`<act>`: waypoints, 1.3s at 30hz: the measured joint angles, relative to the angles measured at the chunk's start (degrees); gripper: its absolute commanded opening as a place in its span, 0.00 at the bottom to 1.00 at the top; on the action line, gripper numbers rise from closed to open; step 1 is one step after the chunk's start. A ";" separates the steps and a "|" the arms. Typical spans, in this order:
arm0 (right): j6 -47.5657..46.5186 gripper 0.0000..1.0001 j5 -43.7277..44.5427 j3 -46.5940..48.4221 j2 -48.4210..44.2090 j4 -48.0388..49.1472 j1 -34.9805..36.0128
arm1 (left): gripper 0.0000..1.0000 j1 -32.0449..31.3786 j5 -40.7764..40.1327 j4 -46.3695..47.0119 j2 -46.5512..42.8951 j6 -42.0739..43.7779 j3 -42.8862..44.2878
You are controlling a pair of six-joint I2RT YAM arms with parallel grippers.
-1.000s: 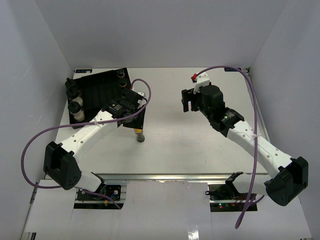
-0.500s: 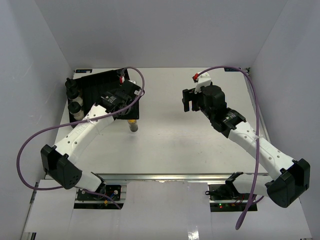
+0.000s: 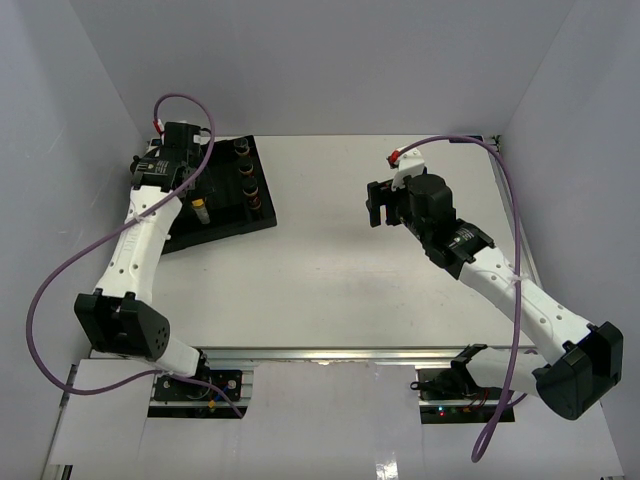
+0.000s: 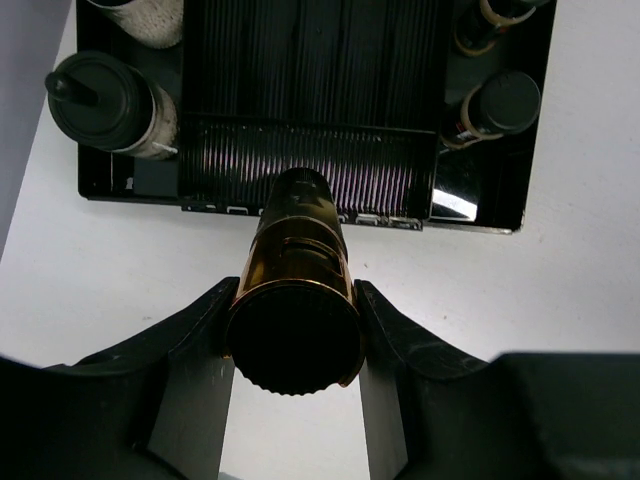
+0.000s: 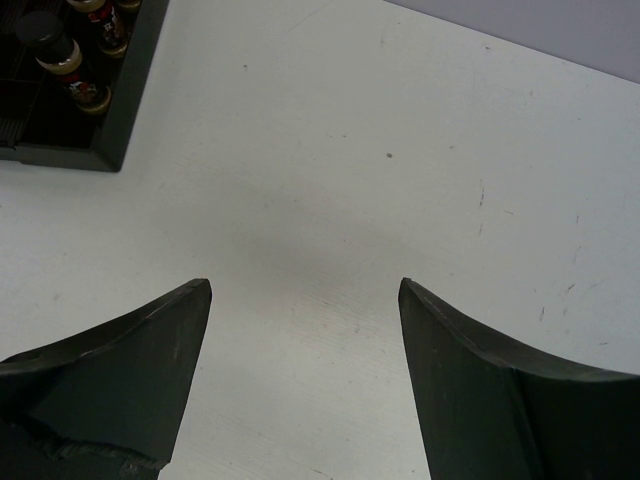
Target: Organize the condiment bottles
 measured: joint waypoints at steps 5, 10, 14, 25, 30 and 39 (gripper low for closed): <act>0.00 0.82 -0.16 -0.29 -0.34 -0.01 -0.04 | 0.00 3.27 1.23 2.95 2.28 1.72 0.02; -0.05 0.82 -0.18 -0.56 -0.49 0.14 -0.04 | 0.00 4.80 3.85 5.67 4.31 2.82 -0.19; -0.18 0.82 -0.18 -1.21 -0.64 0.34 -0.08 | 0.00 5.12 5.16 7.58 5.37 3.11 -0.93; -0.24 0.82 -0.16 -1.23 -0.68 0.43 -0.42 | 0.00 5.32 5.97 10.12 6.31 3.12 -5.58; -0.25 0.82 -0.16 -1.23 -0.83 0.44 -0.47 | 0.00 6.29 6.24 11.51 6.84 3.36 -8.10; -0.26 0.82 -0.16 -1.25 -0.86 0.45 -0.68 | 0.65 8.14 7.68 13.37 9.80 4.19 -8.83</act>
